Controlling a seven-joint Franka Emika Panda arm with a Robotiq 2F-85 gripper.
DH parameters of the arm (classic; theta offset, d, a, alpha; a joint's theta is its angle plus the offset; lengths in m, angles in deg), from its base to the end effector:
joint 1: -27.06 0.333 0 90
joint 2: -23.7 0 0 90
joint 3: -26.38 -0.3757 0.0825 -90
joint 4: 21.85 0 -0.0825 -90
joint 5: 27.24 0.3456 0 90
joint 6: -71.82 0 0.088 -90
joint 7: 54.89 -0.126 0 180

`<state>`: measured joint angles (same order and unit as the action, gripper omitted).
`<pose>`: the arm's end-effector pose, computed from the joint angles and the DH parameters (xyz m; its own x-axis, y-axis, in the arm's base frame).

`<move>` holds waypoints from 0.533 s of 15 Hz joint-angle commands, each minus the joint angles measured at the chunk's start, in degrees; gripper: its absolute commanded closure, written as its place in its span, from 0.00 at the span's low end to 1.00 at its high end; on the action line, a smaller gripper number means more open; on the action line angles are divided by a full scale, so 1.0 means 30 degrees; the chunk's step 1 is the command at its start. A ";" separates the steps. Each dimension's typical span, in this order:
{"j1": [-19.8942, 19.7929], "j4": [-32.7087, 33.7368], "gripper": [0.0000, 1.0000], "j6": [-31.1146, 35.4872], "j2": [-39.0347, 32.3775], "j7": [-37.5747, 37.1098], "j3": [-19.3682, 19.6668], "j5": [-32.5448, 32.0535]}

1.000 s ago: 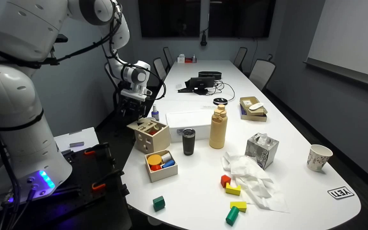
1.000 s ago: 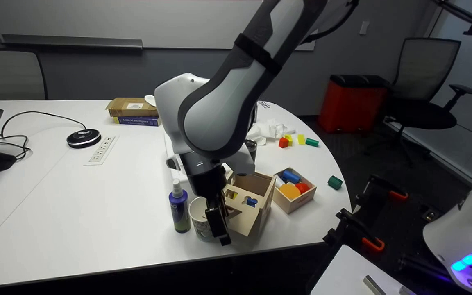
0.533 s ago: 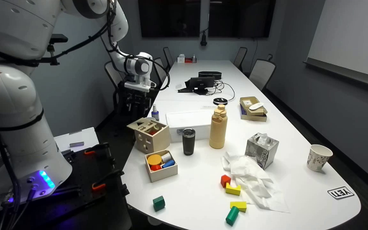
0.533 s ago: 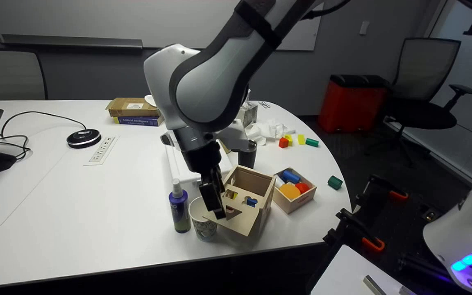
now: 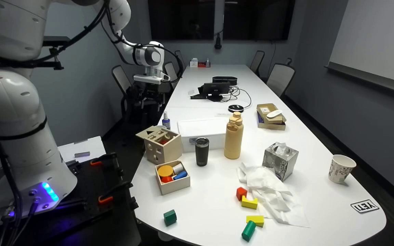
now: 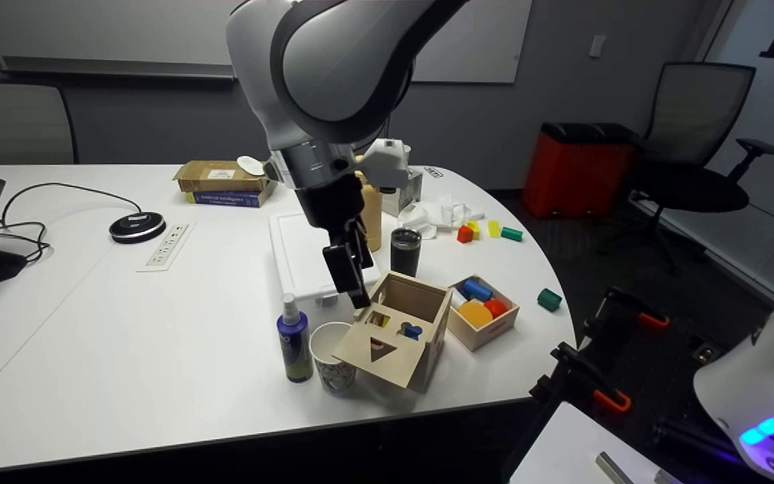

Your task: Open the top of the toy box

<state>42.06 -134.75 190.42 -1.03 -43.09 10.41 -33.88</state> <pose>0.4969 0.2771 0.3002 0.6473 0.7040 -0.2921 0.7121 -0.6952 -0.0975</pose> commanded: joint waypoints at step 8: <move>0.0149 -0.0212 0.00 -0.1032 0.1727 -0.0318 0.0196 -0.0043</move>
